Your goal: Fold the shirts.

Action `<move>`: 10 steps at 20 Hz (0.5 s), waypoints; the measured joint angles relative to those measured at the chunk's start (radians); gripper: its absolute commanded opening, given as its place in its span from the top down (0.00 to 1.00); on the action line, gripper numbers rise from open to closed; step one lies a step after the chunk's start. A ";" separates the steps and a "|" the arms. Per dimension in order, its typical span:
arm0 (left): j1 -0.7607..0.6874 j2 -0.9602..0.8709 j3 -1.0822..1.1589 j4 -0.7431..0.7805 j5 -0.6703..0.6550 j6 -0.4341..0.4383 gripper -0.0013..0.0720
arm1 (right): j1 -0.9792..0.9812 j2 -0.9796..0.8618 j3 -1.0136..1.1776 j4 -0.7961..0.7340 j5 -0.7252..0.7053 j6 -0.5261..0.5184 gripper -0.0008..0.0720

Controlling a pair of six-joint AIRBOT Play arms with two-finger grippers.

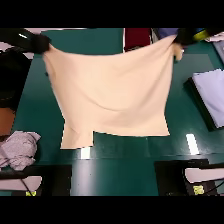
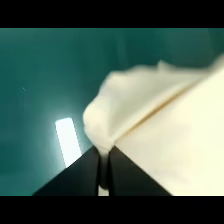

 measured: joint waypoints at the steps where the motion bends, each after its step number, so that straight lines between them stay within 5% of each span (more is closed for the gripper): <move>1: 0.000 -0.057 0.000 -0.002 -0.006 0.000 0.94 | 0.013 -0.054 0.000 -0.009 0.011 0.003 0.97; 2: 0.000 -0.106 0.000 -0.003 -0.008 0.000 0.82 | 0.021 -0.095 0.000 -0.014 0.018 0.007 0.97; 3: 0.003 -0.142 0.000 -0.006 -0.010 0.000 0.37 | 0.024 -0.130 0.000 -0.016 0.020 0.010 0.95; 4: 0.010 -0.168 0.000 -0.006 -0.013 0.000 0.21 | 0.028 -0.161 0.000 -0.021 0.026 0.013 0.71; 5: 0.019 -0.182 0.001 -0.006 -0.014 0.000 0.21 | 0.028 -0.180 0.000 -0.021 0.029 0.016 0.46; 10: 0.126 -0.145 0.000 -0.044 -0.064 -0.003 0.21 | -0.004 -0.190 0.000 -0.021 0.066 0.019 0.44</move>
